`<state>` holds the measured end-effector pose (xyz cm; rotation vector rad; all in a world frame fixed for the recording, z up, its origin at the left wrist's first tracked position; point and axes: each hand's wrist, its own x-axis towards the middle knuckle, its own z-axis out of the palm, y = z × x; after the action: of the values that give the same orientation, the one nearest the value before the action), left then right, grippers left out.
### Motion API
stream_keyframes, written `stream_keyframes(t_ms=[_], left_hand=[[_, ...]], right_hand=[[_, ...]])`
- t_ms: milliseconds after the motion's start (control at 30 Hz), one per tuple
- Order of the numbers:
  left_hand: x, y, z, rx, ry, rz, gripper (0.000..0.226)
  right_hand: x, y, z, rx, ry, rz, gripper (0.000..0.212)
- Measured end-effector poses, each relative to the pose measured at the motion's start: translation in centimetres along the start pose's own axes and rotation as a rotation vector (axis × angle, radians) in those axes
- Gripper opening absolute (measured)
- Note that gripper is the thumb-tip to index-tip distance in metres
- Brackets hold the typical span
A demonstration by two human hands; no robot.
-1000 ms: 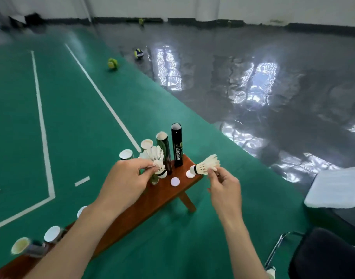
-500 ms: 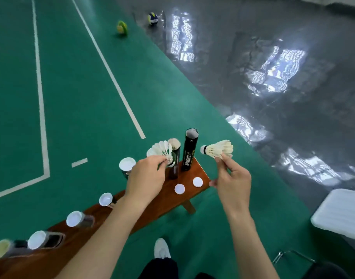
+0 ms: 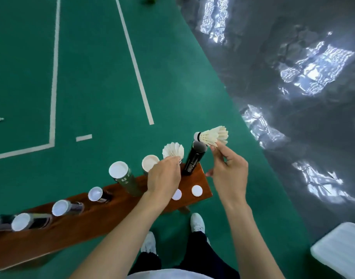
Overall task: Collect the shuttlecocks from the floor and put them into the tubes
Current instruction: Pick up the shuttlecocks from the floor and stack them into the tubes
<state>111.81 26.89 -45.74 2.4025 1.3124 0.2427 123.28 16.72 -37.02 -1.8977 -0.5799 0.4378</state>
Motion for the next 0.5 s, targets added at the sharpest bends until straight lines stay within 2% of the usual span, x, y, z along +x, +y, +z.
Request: stream_keyframes(t_ms=[167,367,467,500], left_hand=[[3.1,1.8,2.8,0.105,-0.059,-0.128,0.021],[4.8,1.7,6.5,0.074,-0.243,-0.278,0.021],[4.9,1.5,7.7,0.028,-0.304,-0.334,0.035],[4.9,1.6,8.1,0.041,-0.304,-0.345,0.033]], right_hand=[[5.9,0.9,-0.9,-0.020,-0.115,-0.064,0.050],[10.6,2.5,-1.7,-0.055,-0.212,-0.118,0.022],[11.6,2.9,-1.8,-0.071,-0.261,-0.104,0.021],[11.9,3.1,-1.8,-0.079,-0.283,-0.102,0.019]])
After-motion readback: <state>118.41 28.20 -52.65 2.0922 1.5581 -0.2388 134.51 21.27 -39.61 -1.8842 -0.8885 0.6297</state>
